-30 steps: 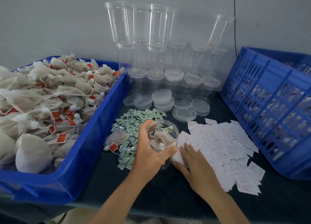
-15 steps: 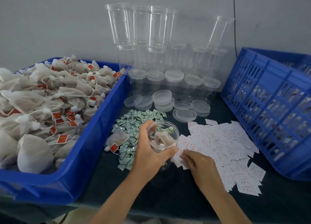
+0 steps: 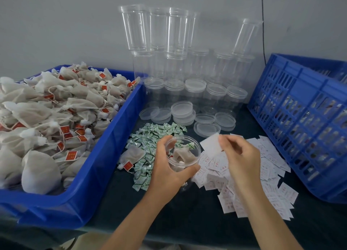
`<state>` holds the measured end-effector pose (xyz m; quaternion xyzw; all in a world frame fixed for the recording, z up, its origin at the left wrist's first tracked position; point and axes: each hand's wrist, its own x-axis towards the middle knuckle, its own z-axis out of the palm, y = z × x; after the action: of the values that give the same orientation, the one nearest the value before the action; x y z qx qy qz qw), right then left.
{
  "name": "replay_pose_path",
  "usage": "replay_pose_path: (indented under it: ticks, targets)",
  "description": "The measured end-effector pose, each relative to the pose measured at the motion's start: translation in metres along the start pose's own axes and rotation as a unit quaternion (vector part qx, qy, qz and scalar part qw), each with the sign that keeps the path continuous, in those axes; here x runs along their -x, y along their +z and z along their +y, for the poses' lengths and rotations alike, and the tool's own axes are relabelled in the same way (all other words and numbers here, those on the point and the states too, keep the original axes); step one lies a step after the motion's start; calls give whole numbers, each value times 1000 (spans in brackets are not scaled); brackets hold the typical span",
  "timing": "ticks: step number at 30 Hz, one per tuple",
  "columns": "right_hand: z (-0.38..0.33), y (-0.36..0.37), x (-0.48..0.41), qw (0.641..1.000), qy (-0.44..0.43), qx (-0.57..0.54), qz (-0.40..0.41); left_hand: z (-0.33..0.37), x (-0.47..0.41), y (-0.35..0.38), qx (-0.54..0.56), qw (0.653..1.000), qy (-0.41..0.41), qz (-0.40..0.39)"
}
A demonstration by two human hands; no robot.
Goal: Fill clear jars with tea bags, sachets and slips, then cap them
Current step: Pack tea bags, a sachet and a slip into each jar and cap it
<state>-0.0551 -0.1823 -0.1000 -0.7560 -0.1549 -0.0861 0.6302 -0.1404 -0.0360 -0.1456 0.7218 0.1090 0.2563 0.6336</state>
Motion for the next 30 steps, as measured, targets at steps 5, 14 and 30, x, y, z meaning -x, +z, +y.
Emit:
replay_pose_path:
  ticks: [5, 14, 30]
  targets:
    - [-37, 15, -9, 993, -111, 1, -30, 1, 1, 0, 11, 1000, -6, -1]
    - [-29, 41, 0, 890, -315, 254, -210, 5, 1, 3, 6, 1000, 7, -8]
    - [-43, 13, -18, 923, -124, 230, -284, 13, 0, -2, 3, 1000, -6, -22]
